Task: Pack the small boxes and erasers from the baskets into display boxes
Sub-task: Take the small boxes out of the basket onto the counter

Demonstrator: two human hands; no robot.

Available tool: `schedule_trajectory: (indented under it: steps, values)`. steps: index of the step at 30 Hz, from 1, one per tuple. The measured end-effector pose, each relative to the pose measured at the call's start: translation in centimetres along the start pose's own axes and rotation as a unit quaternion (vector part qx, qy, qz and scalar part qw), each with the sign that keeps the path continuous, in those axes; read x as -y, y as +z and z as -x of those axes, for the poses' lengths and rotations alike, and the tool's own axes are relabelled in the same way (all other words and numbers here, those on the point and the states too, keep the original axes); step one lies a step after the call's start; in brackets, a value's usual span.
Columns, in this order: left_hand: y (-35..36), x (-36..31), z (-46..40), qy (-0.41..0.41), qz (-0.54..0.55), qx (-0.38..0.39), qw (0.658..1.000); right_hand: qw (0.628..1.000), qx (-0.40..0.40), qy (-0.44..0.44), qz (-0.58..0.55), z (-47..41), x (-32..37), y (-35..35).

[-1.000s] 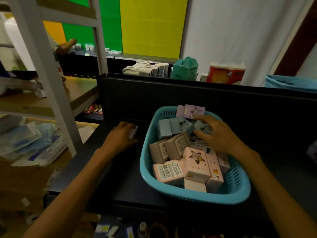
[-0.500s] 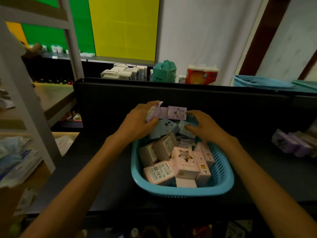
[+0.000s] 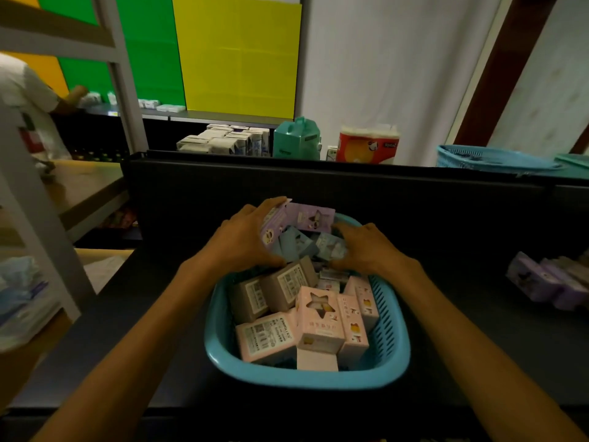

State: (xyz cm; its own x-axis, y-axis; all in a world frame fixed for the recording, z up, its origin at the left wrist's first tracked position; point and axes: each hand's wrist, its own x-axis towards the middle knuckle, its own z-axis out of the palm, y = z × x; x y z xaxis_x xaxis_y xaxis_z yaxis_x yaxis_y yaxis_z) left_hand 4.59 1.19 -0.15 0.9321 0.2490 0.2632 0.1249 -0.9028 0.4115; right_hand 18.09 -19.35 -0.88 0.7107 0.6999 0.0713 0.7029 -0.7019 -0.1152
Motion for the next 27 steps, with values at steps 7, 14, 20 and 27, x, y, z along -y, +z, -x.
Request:
schedule_trajectory:
  steps: [7,14,20,27]
  values:
    - [-0.3,0.6,0.3,0.028,0.084,0.041,0.995,0.999,-0.031,-0.019,-0.012,-0.3,-0.4,0.4]
    - [-0.5,0.9,0.5,0.056,0.080,0.081,0.992,0.994,-0.078,-0.005,-0.071,-0.1,-1.3,0.6]
    - [-0.2,0.7,0.9,0.070,0.062,0.019,0.995,0.981,-0.116,-0.014,-0.153,0.6,-1.0,-0.2]
    - [0.7,1.1,0.3,0.066,0.072,-0.031,0.995,0.955,-0.160,0.019,-0.249,-1.5,-0.7,-1.1]
